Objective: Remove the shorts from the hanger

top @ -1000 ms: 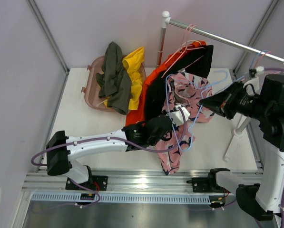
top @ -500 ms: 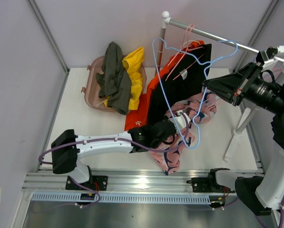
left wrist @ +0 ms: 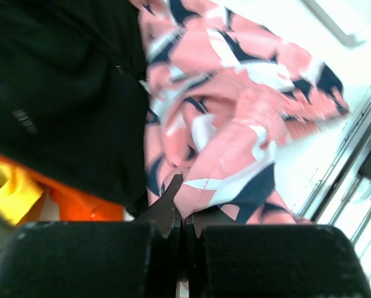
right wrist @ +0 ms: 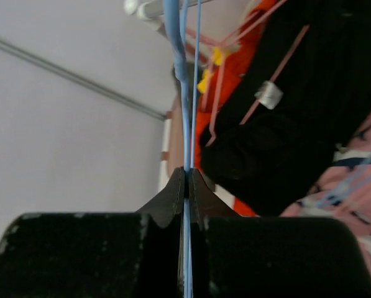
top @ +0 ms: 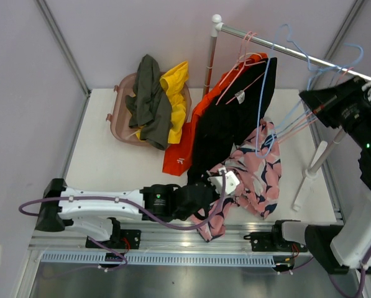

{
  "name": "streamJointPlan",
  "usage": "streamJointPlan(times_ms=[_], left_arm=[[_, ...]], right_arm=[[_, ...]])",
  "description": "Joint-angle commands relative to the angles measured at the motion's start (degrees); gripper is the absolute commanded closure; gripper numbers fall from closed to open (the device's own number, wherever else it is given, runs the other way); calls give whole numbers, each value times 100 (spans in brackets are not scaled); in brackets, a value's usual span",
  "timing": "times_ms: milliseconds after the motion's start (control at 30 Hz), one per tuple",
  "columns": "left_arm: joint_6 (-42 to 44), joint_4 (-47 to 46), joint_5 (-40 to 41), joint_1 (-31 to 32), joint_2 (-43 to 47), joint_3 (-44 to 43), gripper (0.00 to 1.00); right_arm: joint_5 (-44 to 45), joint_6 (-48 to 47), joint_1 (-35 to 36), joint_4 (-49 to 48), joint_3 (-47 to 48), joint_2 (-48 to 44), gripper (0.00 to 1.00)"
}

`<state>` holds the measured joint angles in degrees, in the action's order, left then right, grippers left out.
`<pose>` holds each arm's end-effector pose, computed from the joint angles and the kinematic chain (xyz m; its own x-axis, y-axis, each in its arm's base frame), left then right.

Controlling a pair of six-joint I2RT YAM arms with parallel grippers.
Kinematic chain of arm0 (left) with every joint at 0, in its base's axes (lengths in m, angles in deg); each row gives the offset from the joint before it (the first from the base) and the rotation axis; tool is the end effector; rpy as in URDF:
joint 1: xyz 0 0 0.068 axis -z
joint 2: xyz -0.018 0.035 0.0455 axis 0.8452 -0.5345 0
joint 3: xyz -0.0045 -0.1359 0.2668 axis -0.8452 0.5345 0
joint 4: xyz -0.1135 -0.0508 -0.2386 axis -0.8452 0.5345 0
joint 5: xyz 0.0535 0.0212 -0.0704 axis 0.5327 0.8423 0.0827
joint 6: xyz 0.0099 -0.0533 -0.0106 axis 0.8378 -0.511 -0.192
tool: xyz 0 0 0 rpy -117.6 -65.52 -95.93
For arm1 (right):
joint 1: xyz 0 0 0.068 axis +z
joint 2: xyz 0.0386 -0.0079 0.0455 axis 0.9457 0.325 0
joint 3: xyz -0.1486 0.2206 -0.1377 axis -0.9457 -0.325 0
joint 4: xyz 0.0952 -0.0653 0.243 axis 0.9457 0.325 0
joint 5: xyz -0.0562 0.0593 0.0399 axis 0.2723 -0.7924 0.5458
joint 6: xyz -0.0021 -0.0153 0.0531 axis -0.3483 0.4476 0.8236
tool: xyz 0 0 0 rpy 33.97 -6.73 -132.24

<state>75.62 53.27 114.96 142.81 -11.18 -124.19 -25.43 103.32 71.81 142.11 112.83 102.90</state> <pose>0.0485 -0.3079 0.3510 0.0000 0.4575 -0.8892 0.7611 0.5767 0.2967 0.1014 0.0110 0.6325 -0.2938 0.6305 -0.7185 -0.0968 0.7281 0.6786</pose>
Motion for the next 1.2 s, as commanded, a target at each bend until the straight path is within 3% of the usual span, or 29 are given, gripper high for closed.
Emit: streamJointPlan(times_ms=[0, 133, 333, 533, 933, 1167], left_arm=[[-224, 417, 488, 74, 414, -199, 100], [-233, 576, 506, 233, 845, -375, 100], [-232, 322, 558, 233, 1294, -112, 100], [-233, 278, 594, 233, 1074, -129, 100], [-399, 14, 523, 233, 1136, -6, 100], [-435, -118, 418, 233, 1171, 73, 100]], right_arm=[[1333, -822, -25, 155, -671, -729, 100], [1210, -928, -16, 295, -1133, -932, 100], [939, -859, -25, 743, -107, -863, 100], [429, -630, 72, 840, -113, -1011, 100], [208, -665, 63, 1025, -2266, -2092, 100], [489, -814, 63, 305, -3075, -2058, 100]])
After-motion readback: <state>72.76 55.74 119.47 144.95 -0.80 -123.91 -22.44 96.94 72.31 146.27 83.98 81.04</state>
